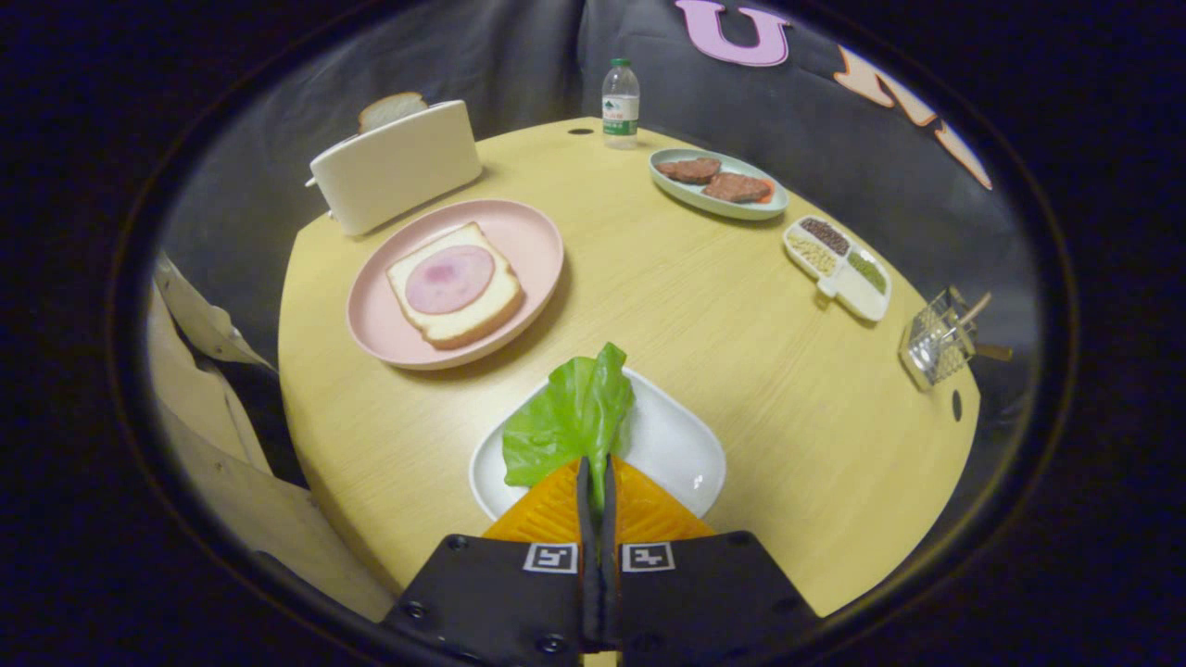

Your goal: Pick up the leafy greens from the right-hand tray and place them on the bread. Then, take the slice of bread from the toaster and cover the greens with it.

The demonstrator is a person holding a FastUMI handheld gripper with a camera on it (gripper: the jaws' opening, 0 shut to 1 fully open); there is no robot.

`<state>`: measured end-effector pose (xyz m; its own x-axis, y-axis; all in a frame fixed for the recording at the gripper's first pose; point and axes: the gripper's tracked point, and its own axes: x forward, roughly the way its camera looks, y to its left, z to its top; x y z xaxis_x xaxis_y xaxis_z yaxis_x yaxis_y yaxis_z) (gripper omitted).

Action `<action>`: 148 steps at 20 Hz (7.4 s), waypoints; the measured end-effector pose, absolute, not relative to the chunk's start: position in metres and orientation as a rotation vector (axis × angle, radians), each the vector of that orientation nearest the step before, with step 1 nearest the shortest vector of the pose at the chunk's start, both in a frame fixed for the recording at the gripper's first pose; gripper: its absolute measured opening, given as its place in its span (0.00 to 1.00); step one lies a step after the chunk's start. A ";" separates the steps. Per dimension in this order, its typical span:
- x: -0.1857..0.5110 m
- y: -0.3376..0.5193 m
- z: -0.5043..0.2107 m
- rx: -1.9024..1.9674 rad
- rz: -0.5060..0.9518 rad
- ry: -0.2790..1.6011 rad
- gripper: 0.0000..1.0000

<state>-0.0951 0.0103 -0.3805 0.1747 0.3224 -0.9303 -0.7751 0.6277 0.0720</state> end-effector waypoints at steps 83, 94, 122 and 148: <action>-0.083 0.457 -0.234 -0.254 1.020 0.872 1.00; -0.059 0.496 -0.245 -0.085 0.865 0.966 1.00; -0.064 0.473 -0.240 0.009 0.800 1.061 0.08; -0.062 0.304 -0.265 0.224 0.528 1.144 0.08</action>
<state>-0.0618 0.3040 -0.2651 0.3089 0.5068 -0.8048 -0.2832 0.8568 0.4309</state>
